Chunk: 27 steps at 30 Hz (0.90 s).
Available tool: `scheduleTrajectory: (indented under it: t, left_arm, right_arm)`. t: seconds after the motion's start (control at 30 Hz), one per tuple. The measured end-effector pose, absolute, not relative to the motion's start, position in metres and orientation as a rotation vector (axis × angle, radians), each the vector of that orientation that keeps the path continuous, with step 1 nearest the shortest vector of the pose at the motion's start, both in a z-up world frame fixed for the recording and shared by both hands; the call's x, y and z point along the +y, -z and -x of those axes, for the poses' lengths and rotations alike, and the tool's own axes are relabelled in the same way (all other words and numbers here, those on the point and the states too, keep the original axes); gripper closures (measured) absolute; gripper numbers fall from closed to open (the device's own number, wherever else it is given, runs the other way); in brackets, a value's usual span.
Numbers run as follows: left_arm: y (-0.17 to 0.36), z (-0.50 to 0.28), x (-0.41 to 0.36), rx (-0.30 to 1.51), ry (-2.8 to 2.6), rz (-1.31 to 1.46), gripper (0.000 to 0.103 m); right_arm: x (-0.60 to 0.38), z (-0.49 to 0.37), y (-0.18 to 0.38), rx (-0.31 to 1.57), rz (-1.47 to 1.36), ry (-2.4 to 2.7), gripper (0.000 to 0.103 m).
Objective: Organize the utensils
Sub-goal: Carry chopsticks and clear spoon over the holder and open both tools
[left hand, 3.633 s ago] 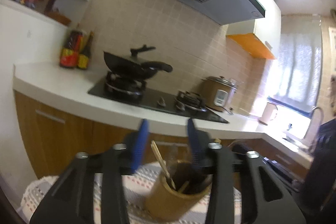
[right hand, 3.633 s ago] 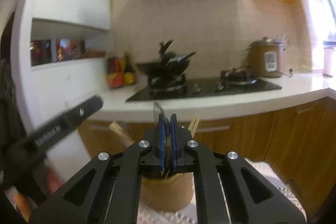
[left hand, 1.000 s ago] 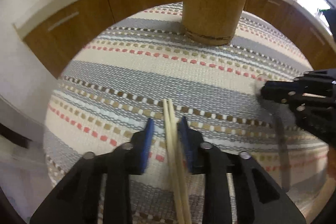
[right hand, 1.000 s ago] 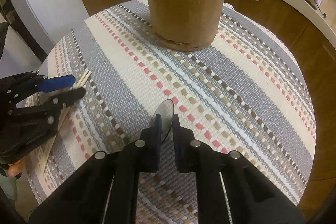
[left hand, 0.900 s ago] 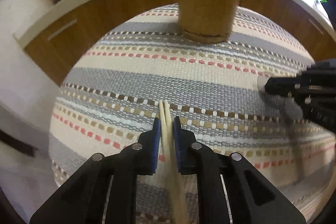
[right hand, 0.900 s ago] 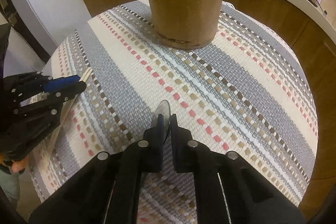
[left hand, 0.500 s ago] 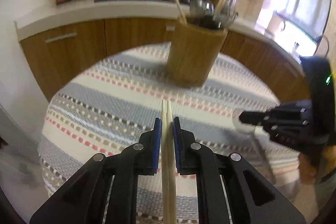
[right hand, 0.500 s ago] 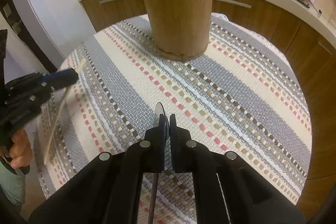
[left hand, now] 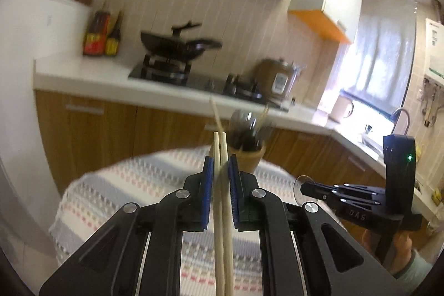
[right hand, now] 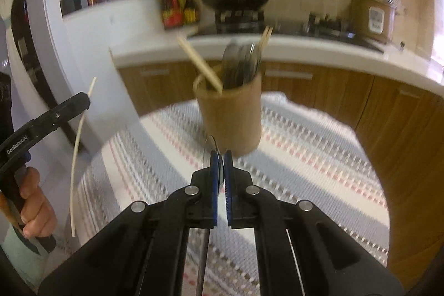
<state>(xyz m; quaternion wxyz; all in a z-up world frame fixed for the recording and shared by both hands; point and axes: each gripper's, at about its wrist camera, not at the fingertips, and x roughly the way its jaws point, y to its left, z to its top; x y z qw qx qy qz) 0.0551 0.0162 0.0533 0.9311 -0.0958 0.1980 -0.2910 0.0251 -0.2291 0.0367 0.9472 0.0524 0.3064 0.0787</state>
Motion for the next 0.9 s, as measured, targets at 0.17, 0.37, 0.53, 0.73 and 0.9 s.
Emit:
scheduleTrajectory:
  t: [0.17,0.37,0.53,0.73,0.9]
  left_arm:
    - [-0.07,-0.054,0.006,0.335,0.587,0.188,0.094]
    - [-0.09,-0.051,-0.003,0.23,0.593,0.19,0.094]
    - [-0.102,-0.058,-0.011,0.178,0.624,0.229,0.094]
    - [-0.109,-0.081,-0.011,0.094,0.61,0.332,0.094]
    - [-0.113,-0.106,-0.019,0.035,0.569,0.374,0.094]
  right_arm:
    - [-0.233,-0.026,-0.055,0.538,-0.123,-0.142,0.1]
    - [-0.232,-0.03,-0.075,0.439,-0.128,-0.124,0.1]
    - [-0.228,-0.043,-0.091,0.363,-0.121,-0.117,0.1]
    - [-0.229,-0.058,-0.112,0.229,-0.113,-0.077,0.1]
    - [-0.234,-0.076,-0.125,0.103,-0.113,-0.023,0.1]
